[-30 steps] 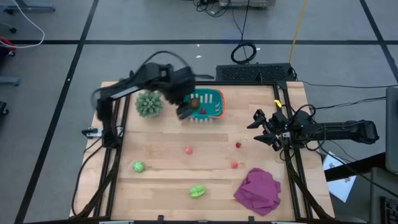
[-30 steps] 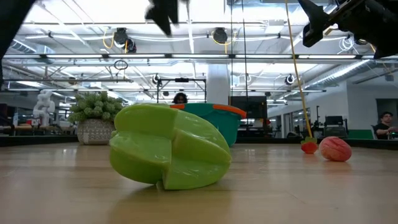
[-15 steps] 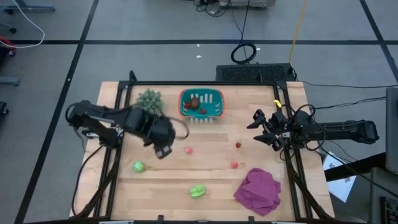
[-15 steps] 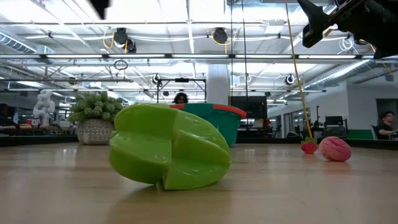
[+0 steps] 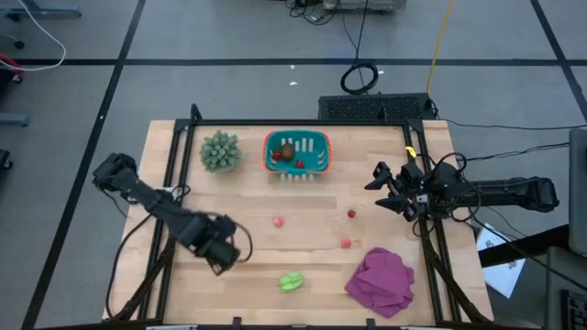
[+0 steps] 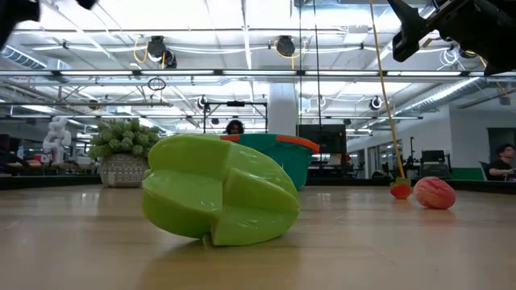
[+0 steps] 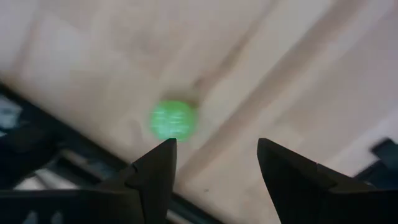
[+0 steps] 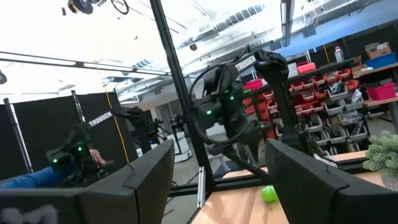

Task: Pick and placing Produce into tupperware
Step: Put the green cabbage into the blue basket

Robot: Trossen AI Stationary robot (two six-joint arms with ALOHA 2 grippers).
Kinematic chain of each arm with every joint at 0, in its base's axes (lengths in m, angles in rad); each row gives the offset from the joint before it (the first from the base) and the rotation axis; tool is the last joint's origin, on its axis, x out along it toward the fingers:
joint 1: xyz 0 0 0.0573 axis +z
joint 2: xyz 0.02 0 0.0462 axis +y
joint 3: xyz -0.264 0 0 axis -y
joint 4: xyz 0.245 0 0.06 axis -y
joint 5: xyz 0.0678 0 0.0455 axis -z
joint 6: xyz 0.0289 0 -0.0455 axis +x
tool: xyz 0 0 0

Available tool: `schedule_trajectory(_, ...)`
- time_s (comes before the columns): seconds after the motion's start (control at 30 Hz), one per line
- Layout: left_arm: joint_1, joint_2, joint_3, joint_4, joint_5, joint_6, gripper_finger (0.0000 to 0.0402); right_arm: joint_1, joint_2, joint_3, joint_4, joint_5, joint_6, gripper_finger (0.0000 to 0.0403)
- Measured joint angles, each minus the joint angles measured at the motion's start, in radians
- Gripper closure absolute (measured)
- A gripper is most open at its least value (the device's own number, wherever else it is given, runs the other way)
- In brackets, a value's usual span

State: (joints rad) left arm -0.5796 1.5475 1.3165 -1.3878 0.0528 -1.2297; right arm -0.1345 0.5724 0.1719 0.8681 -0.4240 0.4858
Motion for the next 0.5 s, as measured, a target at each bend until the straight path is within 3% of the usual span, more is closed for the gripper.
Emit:
schedule_trajectory(0.33,-0.204,-0.038,-0.109,0.060,-0.003,-0.197,0.0172,0.000,0.000,0.000,0.055,0.001,0.000,0.0161)
schedule_trajectory(0.5,-0.229,-0.147,-0.222,0.117,-0.087,-0.249,0.0172,0.000,0.000,0.000,0.078,0.002,0.004,0.0161)
